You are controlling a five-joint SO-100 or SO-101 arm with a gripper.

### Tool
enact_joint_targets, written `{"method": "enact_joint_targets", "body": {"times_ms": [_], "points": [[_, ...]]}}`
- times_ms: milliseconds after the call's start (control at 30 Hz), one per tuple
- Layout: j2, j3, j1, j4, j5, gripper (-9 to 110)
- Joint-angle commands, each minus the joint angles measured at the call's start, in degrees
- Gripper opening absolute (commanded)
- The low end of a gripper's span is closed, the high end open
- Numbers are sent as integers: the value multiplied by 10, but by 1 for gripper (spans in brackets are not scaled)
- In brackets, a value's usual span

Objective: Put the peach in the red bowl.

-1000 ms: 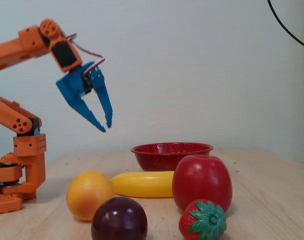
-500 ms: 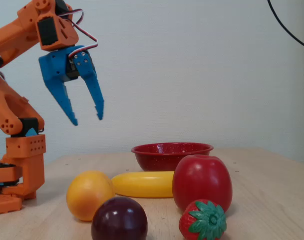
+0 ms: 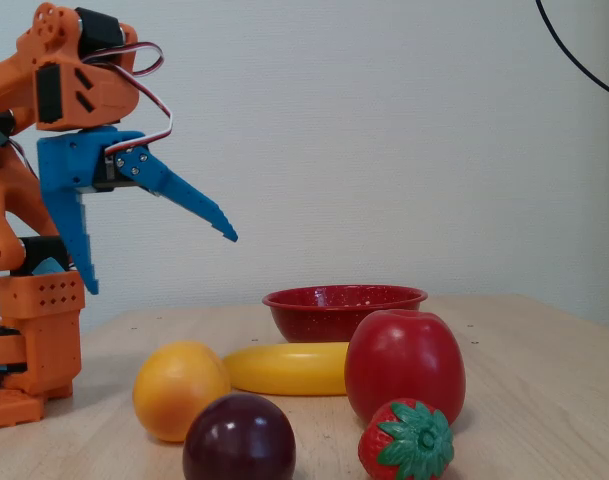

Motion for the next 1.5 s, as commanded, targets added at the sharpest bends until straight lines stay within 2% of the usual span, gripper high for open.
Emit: {"method": "enact_joint_targets", "body": {"times_ms": [0, 267, 767, 1467], "points": [[5, -4, -19, 51, 39, 56], [-25, 39, -33, -11, 61, 61], [-86, 139, -22, -221, -52, 62], [-149, 171, 14, -303, -96, 62]]}}
